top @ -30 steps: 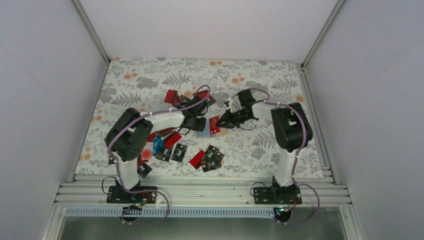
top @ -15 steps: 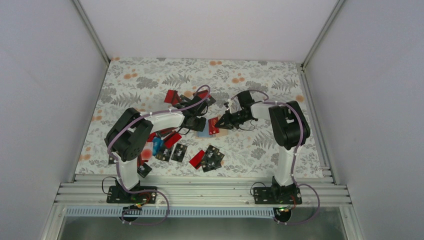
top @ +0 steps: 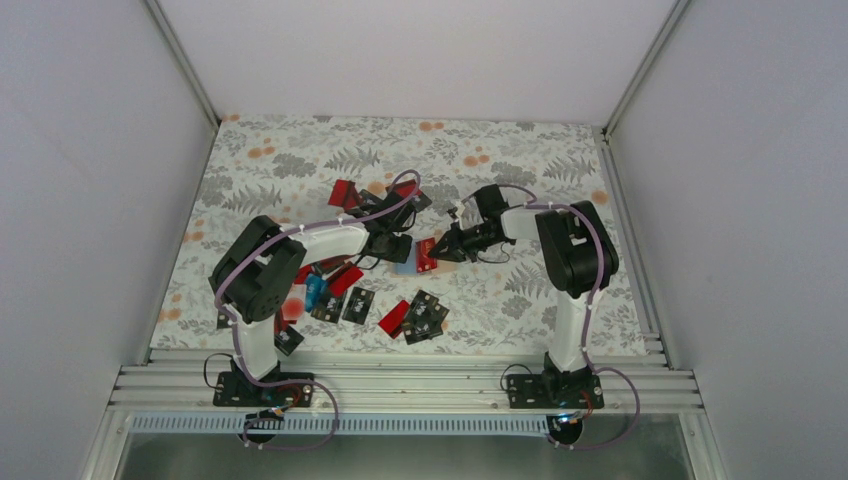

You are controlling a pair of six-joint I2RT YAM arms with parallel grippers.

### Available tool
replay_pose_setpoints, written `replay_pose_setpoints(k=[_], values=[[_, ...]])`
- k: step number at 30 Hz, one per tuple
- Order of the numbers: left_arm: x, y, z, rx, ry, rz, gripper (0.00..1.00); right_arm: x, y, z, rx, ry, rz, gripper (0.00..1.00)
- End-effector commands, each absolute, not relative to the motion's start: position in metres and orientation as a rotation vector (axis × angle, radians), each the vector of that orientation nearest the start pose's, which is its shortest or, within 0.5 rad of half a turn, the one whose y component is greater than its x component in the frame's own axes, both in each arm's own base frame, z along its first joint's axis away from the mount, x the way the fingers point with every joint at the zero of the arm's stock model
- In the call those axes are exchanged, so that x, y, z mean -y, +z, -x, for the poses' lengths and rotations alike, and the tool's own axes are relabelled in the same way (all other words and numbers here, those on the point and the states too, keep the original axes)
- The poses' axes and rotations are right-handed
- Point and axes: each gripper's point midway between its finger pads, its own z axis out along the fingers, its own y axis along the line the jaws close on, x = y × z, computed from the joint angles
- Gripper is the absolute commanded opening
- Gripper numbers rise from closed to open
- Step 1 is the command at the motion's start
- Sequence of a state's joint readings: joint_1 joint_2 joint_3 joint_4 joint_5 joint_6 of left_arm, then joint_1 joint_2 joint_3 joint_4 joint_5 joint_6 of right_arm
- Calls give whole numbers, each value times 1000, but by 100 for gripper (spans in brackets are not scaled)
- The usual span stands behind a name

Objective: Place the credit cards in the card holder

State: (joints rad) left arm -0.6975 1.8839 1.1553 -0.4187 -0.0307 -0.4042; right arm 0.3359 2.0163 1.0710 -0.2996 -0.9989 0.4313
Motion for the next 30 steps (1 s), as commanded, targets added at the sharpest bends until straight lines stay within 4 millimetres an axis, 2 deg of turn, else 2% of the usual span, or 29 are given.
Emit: replay_pose_setpoints(k=[1, 16, 24, 30], values=[[253, 0, -315, -2795, -202, -403, 2, -266, 20, -302, -2850, 1604, 77, 4], [254, 1, -312, -2800, -222, -402, 2, -280, 12, -306, -2861, 1587, 71, 4], [251, 2, -309, -2804, -210, -395, 2, -278, 12, -315, -2855, 1506, 62, 4], [248, 2, -308, -2809, -204, -381, 2, -277, 7, -314, -2849, 1503, 69, 4]])
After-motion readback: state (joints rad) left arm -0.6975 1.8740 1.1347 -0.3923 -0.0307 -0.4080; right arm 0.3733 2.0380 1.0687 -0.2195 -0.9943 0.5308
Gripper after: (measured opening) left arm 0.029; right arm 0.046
